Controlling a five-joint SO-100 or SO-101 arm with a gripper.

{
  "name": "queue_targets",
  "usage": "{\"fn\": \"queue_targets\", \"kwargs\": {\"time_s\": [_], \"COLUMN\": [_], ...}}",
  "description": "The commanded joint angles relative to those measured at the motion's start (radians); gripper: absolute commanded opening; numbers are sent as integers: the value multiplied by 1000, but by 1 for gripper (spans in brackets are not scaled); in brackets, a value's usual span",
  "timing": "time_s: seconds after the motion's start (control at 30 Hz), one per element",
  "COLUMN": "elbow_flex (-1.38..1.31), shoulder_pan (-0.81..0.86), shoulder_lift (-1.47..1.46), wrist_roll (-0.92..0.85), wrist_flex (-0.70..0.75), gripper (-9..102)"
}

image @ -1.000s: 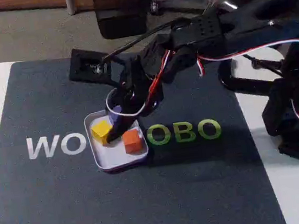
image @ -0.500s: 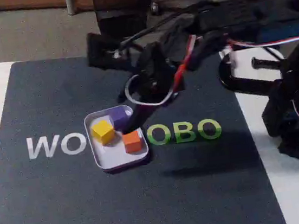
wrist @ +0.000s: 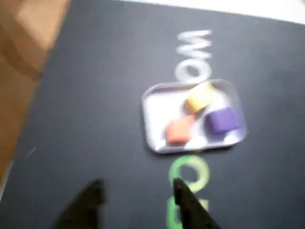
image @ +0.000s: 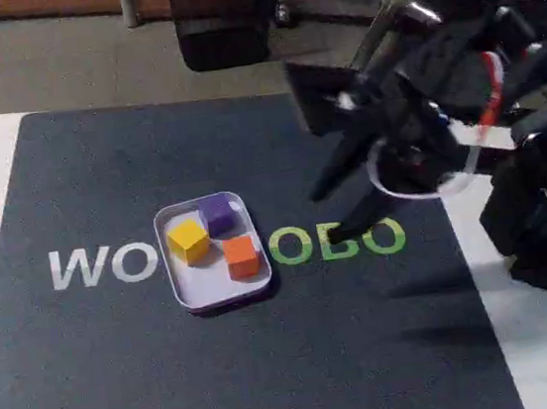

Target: Move blocks one by one until all three blocks are in the tray.

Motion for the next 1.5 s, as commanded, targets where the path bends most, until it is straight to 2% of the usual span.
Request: {"fn": "queue_targets", "kwargs": {"time_s": [0.0,0.07,0.27,0.43,0.53,0.7,0.8,0.9,0.97,1.47], "elbow_flex": [32,25,149,420,574,675,676,678,678,678], "shoulder_pan": [-57,-86,-166,-209,-221,-224,-261,-314,-354,-344], "shoulder_lift": [72,44,112,465,736,736,738,738,738,738], "wrist_roll": [12,35,38,34,8,-11,15,74,74,66], "wrist_flex": [38,69,106,129,252,275,360,357,359,362], "gripper": [-3,-8,-8,-8,-8,-8,-8,-4,2,2]}}
